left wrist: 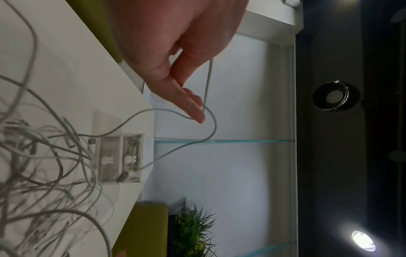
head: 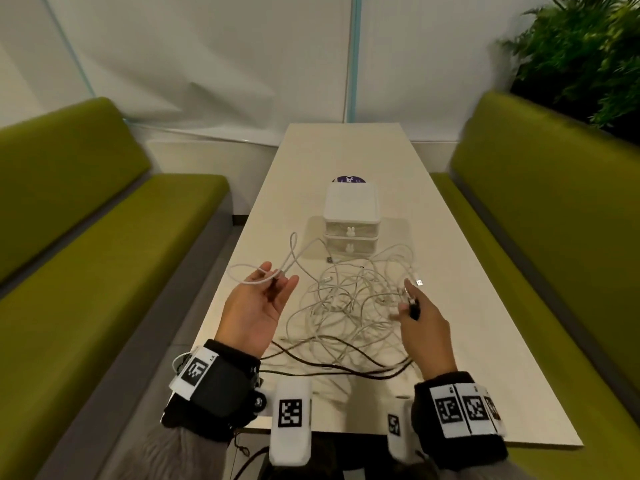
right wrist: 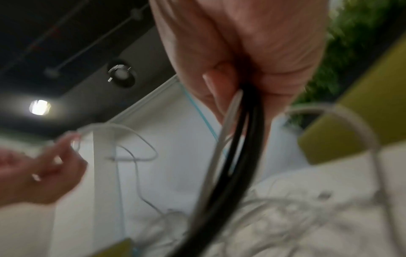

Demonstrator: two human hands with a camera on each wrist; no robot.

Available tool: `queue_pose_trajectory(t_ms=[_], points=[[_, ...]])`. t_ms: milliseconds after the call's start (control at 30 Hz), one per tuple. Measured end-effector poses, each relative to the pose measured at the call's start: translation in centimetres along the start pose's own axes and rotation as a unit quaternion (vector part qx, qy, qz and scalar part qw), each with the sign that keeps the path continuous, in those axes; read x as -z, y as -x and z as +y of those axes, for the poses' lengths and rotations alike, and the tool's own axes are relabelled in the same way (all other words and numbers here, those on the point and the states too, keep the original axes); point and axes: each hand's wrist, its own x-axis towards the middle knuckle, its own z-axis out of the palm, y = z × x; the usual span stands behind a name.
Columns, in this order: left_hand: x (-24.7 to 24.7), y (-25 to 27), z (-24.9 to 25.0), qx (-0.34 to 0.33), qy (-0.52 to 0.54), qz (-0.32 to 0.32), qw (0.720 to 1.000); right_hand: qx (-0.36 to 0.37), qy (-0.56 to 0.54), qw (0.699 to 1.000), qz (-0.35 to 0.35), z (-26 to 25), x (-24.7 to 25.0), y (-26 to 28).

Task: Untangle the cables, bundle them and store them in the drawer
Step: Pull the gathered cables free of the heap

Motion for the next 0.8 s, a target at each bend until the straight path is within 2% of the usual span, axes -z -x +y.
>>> queue_pose_trajectory(t_ms=[100, 167, 233, 333, 433, 533, 600, 700, 800], points=[[0.3, -0.1, 0.0, 0.01, 0.008, -0.005, 1.0, 0.032, -0.011, 0.999, 0.03, -0.3, 0.3, 0.3], [0.2, 0.0, -0.1, 0.011, 0.016, -0.009, 1.0, 0.037, -0.108, 0.991, 0.064, -0.8, -0.4, 0.7], [-0.1, 0.2, -0.3, 0.01, 0.02, -0.015, 1.0, 0.025, -0.213, 0.975, 0.061, -1.8, -0.9, 1.5], [-0.6, 0.4, -0.5, 0.013, 0.021, -0.02, 0.999, -0.035, -0.266, 0.961, -0.063, -3.0, -1.8, 3.3], [-0.9, 0.6, -0.9, 0.017, 0.008, -0.034, 0.999, -0.089, -0.257, 0.941, -0.201, -3.4, -3.1, 5.0], [-0.8, 1.0, -1.6, 0.016, -0.041, -0.065, 0.997, -0.105, -0.266, 0.927, -0.245, -3.6, -3.9, 5.1], [-0.2, 1.4, -2.0, 0.017, -0.095, -0.092, 0.991, -0.125, -0.325, 0.906, -0.24, -3.8, -4.0, 4.3], [1.0, 1.9, -2.6, 0.025, -0.17, -0.13, 0.976, -0.129, -0.429, 0.873, -0.195, -3.9, -3.6, 3.0], [2.3, 2.1, -2.6, 0.014, -0.22, -0.114, 0.969, -0.113, -0.508, 0.845, -0.122, -3.5, -2.9, 2.2]])
